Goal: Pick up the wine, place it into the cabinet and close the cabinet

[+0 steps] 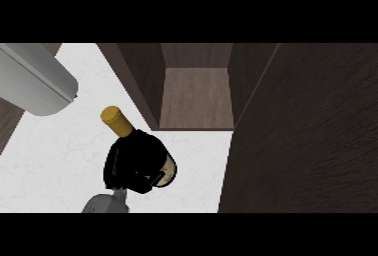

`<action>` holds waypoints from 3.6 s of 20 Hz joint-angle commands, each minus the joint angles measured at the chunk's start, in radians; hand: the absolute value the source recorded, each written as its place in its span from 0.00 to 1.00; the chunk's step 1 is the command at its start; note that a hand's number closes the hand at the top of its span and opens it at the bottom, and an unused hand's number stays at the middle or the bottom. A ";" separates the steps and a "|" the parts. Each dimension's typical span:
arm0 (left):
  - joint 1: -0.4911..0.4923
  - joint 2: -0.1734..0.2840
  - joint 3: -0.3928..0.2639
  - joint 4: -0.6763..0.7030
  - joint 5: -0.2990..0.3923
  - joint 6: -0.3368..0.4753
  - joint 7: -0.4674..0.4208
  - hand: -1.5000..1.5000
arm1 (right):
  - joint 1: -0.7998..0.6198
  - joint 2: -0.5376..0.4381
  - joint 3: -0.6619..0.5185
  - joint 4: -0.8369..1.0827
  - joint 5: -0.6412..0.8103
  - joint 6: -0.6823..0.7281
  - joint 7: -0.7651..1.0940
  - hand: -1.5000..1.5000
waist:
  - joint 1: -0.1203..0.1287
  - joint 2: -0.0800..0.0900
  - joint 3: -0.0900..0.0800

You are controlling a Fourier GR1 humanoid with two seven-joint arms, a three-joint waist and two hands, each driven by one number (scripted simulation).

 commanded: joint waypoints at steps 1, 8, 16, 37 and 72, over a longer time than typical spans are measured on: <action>-0.019 -0.002 -0.167 0.005 0.079 0.157 -0.060 1.00 | -0.027 0.037 0.091 -0.041 0.063 -0.050 0.057 0.00 | -0.006 0.002 -0.001; -0.075 -0.002 -0.254 0.062 0.212 0.291 -0.093 1.00 | 0.103 0.018 0.036 -0.010 -0.006 0.046 -0.076 0.00 | -0.010 0.003 0.000; -0.138 -0.002 -0.297 0.238 0.305 0.262 -0.215 1.00 | -0.059 0.009 0.009 -0.056 -0.020 -0.035 0.097 0.00 | -0.010 0.004 -0.001; -0.611 -0.002 -0.284 0.616 0.580 0.292 -0.253 1.00 | -0.006 -0.027 -0.114 0.068 -0.129 0.062 -0.063 0.00 | -0.029 0.009 -0.001; -0.898 -0.002 -0.314 0.890 0.755 0.360 -0.203 1.00 | -0.029 -0.003 -0.049 0.120 -0.087 0.080 -0.136 0.00 | -0.089 0.027 -0.002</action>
